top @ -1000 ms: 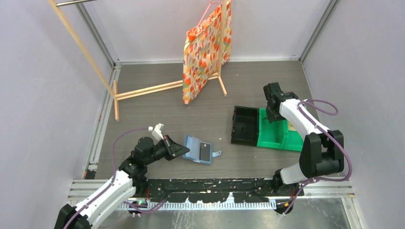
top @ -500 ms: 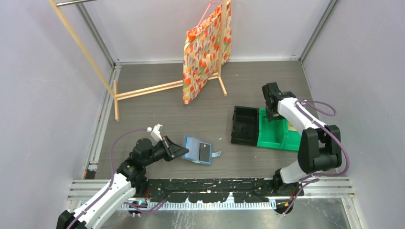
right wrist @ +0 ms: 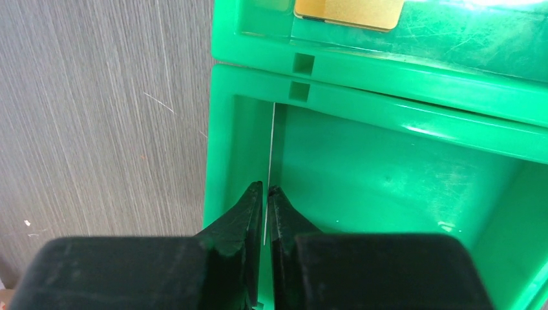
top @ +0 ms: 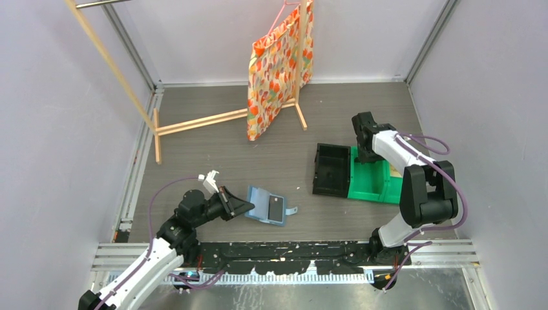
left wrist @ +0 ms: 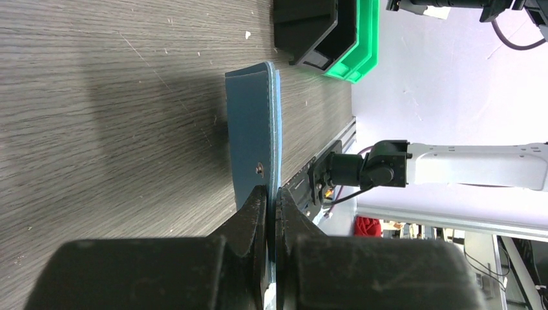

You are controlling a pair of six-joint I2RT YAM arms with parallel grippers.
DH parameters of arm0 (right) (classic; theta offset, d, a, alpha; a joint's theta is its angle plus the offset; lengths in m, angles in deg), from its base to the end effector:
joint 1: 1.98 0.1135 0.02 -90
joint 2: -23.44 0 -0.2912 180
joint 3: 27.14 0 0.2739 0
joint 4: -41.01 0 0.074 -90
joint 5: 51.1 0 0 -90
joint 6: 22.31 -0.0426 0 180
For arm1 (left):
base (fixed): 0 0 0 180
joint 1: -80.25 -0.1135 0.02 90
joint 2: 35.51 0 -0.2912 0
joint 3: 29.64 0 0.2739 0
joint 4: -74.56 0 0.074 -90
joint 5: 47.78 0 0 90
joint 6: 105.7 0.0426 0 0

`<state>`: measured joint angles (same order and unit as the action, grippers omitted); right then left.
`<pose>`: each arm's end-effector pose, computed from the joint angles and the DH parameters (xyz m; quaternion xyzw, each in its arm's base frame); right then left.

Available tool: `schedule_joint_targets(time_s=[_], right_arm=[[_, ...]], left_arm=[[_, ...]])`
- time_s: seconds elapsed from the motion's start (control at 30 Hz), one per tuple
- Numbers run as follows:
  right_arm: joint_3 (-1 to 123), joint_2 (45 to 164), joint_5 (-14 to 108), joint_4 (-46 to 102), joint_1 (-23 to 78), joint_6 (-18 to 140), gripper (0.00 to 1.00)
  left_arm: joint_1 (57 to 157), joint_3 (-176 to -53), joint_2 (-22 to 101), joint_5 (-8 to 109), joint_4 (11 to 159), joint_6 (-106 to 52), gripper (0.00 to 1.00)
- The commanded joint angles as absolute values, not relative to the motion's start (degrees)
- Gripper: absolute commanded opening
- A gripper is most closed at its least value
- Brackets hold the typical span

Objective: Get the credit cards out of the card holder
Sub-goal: Place the credit card in the storage box.

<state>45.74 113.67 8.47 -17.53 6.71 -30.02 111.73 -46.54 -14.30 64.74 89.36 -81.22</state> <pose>0.3093 0.0254 0.2156 0.6943 0.6603 -0.0611 0.2795 0.1013 -0.0812 0.1612 -0.1256 0.7971 -0.5314 0.2577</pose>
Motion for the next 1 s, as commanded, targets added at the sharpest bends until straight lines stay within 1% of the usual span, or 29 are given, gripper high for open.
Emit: schedule_joint_targets(time_s=[0.0, 0.1, 0.17, 0.53, 0.77, 0.97], right_arm=[[47.86, 114.15, 4.82, -15.58, 6.95, -29.97, 0.17], [48.76, 114.87, 5.08, -15.07, 6.96, -28.75, 0.25], [49.47, 115.41, 5.38, -14.93, 6.92, -27.66, 0.27], [51.83, 115.45, 6.64, -13.93, 6.9, -24.2, 0.27], [51.26, 114.2, 6.28, -11.71, 6.91, -21.25, 0.27], [48.48, 109.74, 9.08, -8.02, 7.0, -14.86, 0.27]], left_arm=[[111.53, -46.92, -13.97, 65.62, 87.52, -81.09, 0.01], [111.53, -47.04, -12.68, 65.98, 87.47, -80.92, 0.01], [111.53, -47.12, -12.17, 66.12, 85.95, -80.94, 0.01], [111.53, -46.99, -11.77, 66.36, 85.62, -80.85, 0.01], [111.53, -47.05, -11.87, 66.35, 85.6, -80.79, 0.01], [111.53, -46.86, -11.54, 66.23, 85.1, -81.0, 0.01]])
